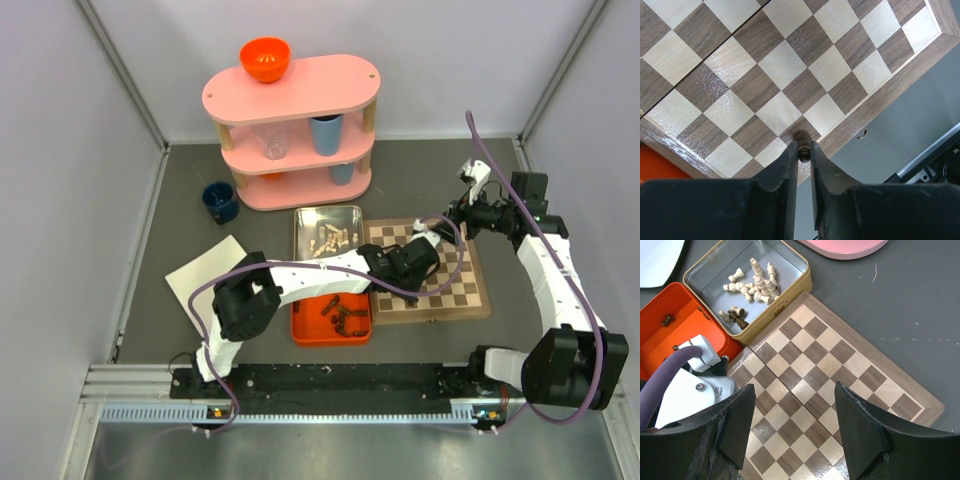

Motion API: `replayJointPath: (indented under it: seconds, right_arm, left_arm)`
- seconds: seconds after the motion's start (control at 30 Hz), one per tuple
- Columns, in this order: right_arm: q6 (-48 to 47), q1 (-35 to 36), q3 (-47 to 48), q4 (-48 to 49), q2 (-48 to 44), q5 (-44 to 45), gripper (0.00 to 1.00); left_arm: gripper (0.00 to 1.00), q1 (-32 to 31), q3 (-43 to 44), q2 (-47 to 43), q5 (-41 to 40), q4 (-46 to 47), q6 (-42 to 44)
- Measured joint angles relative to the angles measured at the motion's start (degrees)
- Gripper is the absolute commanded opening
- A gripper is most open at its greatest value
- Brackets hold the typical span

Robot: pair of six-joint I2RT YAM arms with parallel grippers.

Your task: Set up the chess pieces on the board

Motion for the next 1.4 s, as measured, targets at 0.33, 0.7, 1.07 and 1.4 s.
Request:
replayJointPath:
  seconds: [0.33,0.7,1.07,1.4]
  right_arm:
    - [-0.02,-0.02,0.0,0.0,0.04,0.0,0.65]
    - [0.0,-0.13,0.0,-0.02,0.04,-0.04,0.65]
    - [0.02,-0.61,0.0,-0.2,0.09,-1.22,0.65]
    - [-0.44,-3.28,0.0,-0.24,0.07,-4.79,0.65]
  left_arm:
    - [0.35,0.0,0.11,0.13,0.0,-0.11,0.0]
    - [0.62,-0.07,0.31,0.13,0.33,-0.22,-0.07]
    - [0.81,-0.42,-4.46,-4.35,1.53,4.15,1.14]
    - [0.92,-0.52,-23.52,-29.49,-1.79,13.64,5.95]
